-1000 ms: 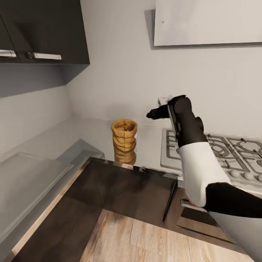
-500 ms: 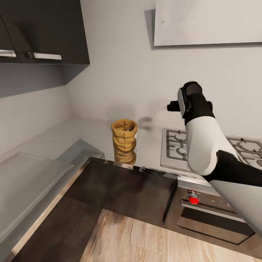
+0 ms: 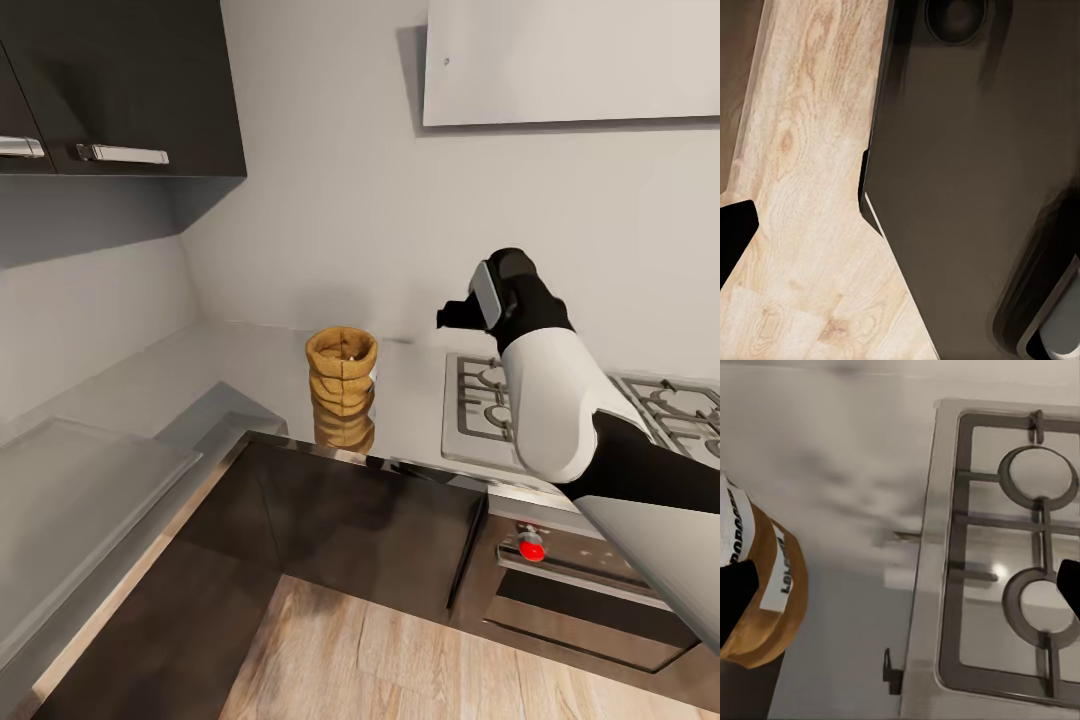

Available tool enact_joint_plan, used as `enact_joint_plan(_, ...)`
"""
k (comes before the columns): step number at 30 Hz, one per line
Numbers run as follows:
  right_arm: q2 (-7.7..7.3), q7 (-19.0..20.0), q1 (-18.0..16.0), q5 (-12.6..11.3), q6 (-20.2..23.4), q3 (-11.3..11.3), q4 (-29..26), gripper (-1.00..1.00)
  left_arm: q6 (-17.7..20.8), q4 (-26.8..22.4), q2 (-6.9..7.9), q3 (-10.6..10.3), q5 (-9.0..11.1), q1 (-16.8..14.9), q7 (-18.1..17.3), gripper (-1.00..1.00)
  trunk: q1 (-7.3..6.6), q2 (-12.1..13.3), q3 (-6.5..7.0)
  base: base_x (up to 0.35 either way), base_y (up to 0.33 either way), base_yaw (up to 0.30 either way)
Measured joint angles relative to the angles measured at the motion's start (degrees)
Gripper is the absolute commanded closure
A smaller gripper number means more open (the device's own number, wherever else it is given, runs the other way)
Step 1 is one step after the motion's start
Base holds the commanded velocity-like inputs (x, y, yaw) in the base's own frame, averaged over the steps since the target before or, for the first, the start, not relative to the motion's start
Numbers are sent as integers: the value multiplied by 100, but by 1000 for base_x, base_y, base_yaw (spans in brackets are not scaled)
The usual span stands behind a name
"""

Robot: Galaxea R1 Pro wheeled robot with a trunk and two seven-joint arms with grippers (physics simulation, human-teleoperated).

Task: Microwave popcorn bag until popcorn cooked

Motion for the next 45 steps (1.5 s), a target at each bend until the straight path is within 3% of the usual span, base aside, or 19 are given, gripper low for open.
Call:
enact_joint_plan(5, 0, -63, 0, -149, -2, 2, 55, -100, 0, 0, 0, 1, 0, 0, -1, -100, 0, 0, 0, 0, 0, 125)
enact_joint_plan(29, 0, -197, 0, -171, -2, 2, 193, -100, 0, 0, -9, 8, -9, 0, -9, -100, 0, 0, 0, 0, 0, 277)
enact_joint_plan(40, 0, -463, 0, -154, -1, 2, 220, -100, 0, 0, -6, 9, 0, 0, -9, -100, 0, 0, 0, 0, 0, 148)
enact_joint_plan(45, 0, -803, -12, -151, -2, 2, 231, -100, 0, 0, -7, 9, 0, 0, -9, -100, 0, 0, 0, 0, 0, 1)
